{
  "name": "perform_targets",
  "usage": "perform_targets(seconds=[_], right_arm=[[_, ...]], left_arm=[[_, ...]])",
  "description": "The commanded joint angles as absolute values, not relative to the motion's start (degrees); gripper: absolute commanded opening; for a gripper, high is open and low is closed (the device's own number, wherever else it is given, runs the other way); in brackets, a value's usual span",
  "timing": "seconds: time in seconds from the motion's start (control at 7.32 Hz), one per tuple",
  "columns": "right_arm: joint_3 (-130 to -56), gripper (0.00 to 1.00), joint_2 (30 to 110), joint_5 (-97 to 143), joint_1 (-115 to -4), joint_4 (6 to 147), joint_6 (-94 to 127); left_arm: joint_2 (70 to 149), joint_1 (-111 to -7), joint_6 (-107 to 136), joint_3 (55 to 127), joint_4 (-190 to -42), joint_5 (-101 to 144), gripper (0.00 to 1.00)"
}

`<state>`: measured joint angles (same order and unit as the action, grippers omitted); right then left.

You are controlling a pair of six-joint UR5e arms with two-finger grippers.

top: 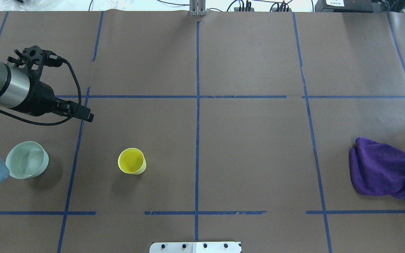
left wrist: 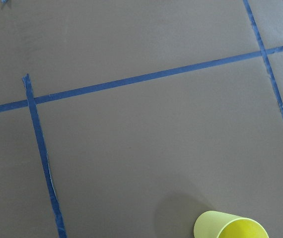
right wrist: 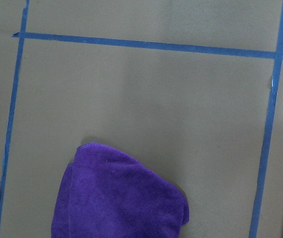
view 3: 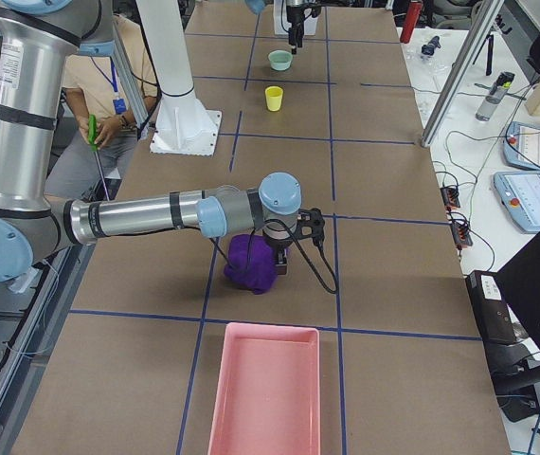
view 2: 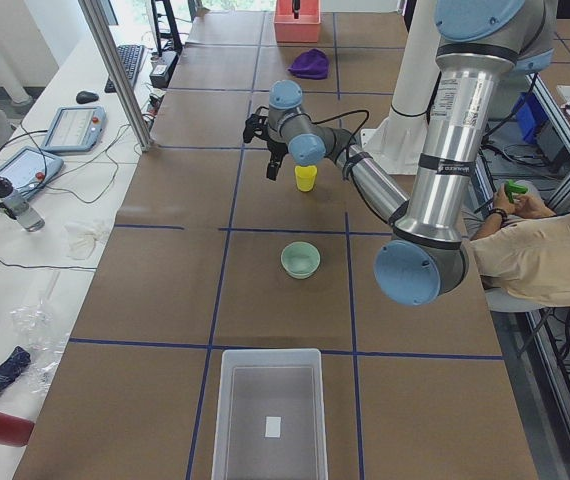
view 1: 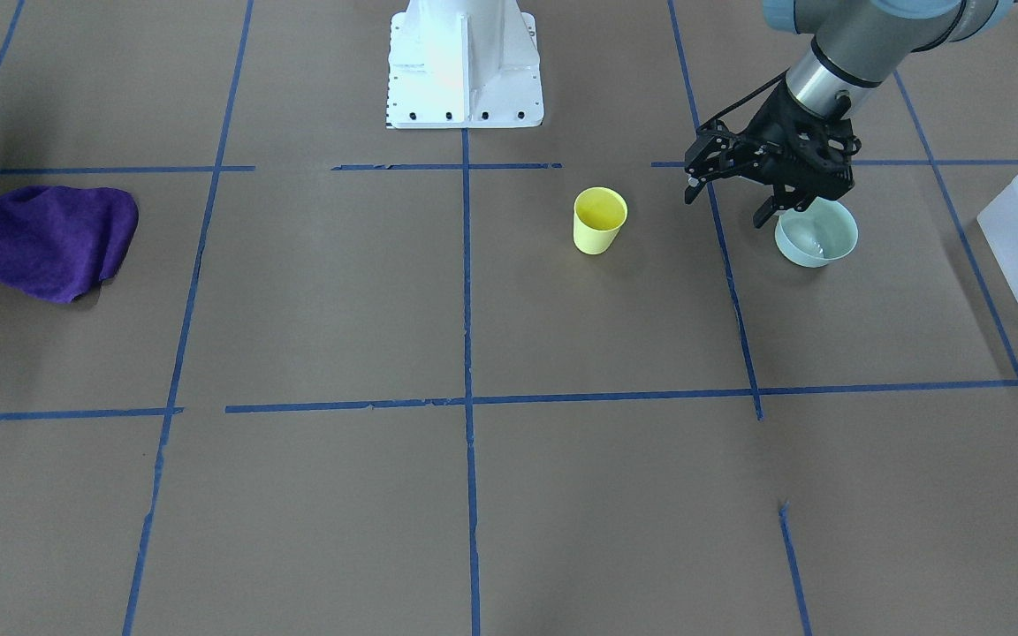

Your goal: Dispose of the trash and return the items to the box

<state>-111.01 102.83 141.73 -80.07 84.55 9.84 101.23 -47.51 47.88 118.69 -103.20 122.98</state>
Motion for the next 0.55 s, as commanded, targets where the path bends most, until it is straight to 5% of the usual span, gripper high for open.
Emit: perform_targets(seconds=[0.0, 0.41], right_arm=[[-111.01, 1.00, 102.83, 141.77, -80.07, 84.55, 9.84], [-110.57, 1.00, 102.83, 141.77, -80.07, 84.55, 9.76]], left_arm=[[102.38, -46.07, 50.69, 119.79, -101.09, 122.61, 1.00], [110.54, -44.04, 54.37, 123.22, -84.51, 121.74, 0.98]])
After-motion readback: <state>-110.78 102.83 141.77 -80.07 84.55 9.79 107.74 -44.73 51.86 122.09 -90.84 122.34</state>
